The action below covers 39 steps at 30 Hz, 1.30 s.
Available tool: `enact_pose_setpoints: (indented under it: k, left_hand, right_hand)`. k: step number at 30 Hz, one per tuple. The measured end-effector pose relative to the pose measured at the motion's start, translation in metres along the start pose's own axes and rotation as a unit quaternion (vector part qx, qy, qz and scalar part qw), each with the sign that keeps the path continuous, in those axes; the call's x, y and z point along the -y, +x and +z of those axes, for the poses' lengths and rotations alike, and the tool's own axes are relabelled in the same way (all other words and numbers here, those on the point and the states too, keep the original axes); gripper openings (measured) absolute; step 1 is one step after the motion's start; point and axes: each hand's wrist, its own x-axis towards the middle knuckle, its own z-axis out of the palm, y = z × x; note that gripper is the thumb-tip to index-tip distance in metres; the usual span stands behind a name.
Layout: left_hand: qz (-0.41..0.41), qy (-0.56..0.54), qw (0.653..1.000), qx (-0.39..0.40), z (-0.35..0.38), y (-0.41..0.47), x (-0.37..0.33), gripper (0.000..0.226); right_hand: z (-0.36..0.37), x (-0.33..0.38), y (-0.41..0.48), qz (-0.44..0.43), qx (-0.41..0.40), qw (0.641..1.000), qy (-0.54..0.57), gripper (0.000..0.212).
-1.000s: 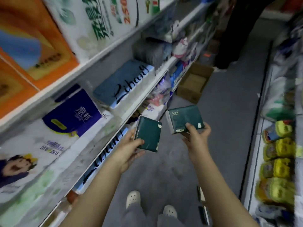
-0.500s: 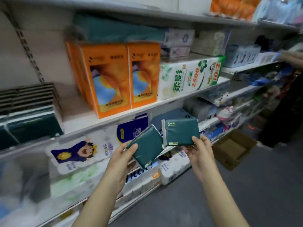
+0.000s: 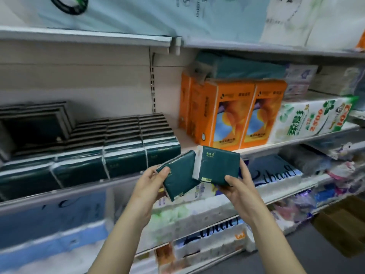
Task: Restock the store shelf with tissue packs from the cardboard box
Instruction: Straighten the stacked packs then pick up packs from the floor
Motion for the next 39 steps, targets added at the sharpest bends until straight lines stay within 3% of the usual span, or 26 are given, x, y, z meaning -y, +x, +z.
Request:
enact_pose_setpoints:
  k: [6,9,14,18,25,29,33,35,39]
  left_hand:
    - [0.039,0.032,0.998,-0.026,-0.049,-0.005,-0.029,0.034]
    - [0.050,0.054,0.996,-0.051,-0.061,-0.005,-0.039,0.040]
    - [0.035,0.095,0.994,-0.048,-0.072,-0.009,-0.052,0.032]
    - [0.050,0.105,0.991,-0.070,-0.084,-0.012,-0.063,0.036]
    - [0.109,0.143,0.973,-0.143,-0.133,-0.023,-0.099,0.032]
    - [0.164,0.301,0.920,-0.192,-0.176,-0.020,-0.130,0.028]
    - [0.250,0.475,0.816,-0.212,-0.224,-0.015,-0.173,0.022]
    - [0.239,0.545,0.771,-0.227,-0.245,-0.008,-0.190,0.023]
    - [0.179,0.605,0.738,-0.237,-0.293,0.017,-0.204,0.023]
  right_hand:
    - [0.049,-0.008,0.020,0.017,0.089,0.996,-0.018,0.054]
    - [0.059,-0.008,0.031,0.025,0.124,0.991,-0.036,0.061]
    - [0.071,0.008,0.053,0.025,0.187,0.976,-0.112,0.063]
    - [0.087,0.019,0.070,-0.019,0.255,0.944,-0.210,0.084]
    - [0.130,0.013,0.079,-0.050,0.291,0.937,-0.184,0.068]
    - [0.152,0.000,0.085,-0.051,0.255,0.952,-0.162,0.062]
    - [0.195,-0.016,0.094,-0.060,0.228,0.961,-0.146,0.058]
    - [0.220,-0.022,0.096,-0.063,0.229,0.960,-0.150,0.057]
    - [0.267,-0.034,0.101,-0.071,0.225,0.956,-0.174,0.046]
